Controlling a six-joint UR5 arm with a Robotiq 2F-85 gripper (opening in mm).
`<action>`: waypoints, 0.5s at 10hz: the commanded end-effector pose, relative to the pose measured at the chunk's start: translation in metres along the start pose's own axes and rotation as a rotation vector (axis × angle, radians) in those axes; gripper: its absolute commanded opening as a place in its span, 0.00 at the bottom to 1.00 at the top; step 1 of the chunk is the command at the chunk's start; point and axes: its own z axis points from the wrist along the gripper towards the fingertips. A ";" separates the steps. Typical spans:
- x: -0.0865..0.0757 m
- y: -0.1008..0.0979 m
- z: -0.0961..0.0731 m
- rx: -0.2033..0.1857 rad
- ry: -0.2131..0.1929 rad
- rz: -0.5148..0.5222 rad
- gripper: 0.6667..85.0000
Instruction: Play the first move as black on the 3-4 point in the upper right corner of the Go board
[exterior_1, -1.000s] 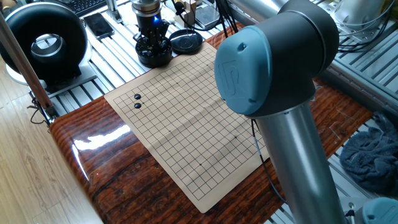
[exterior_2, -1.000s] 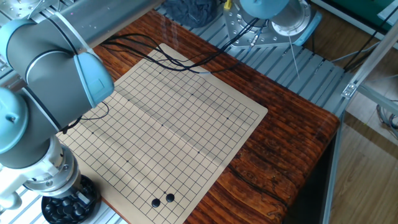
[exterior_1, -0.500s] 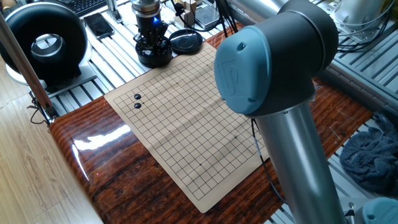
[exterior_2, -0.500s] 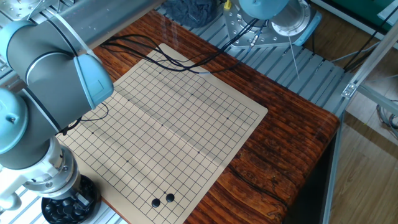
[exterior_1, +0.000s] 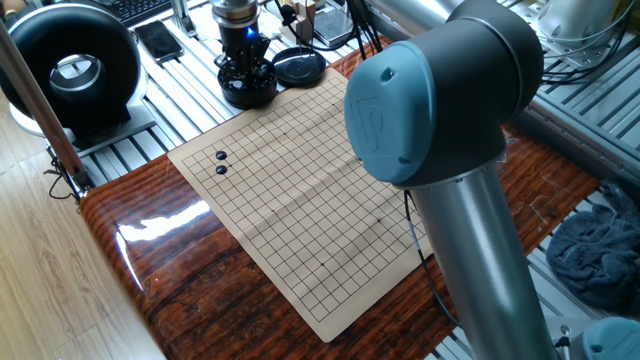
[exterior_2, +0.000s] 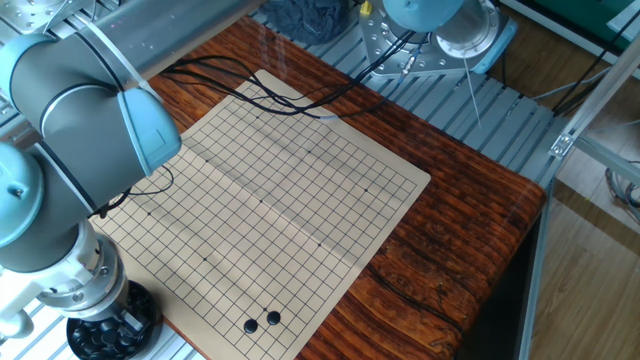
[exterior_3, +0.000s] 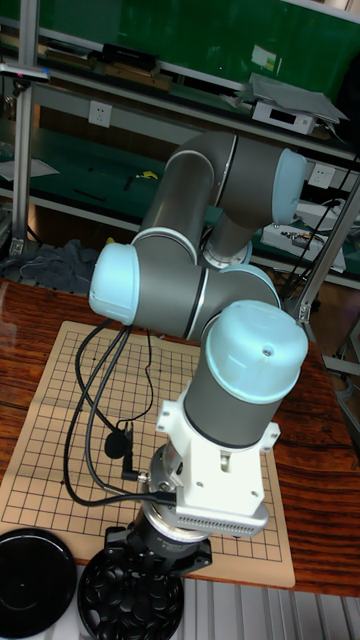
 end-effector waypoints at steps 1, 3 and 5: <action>-0.003 0.002 -0.003 -0.027 -0.007 -0.028 0.18; -0.009 0.007 -0.008 -0.076 -0.029 -0.071 0.27; -0.011 0.008 -0.011 -0.100 -0.043 -0.103 0.27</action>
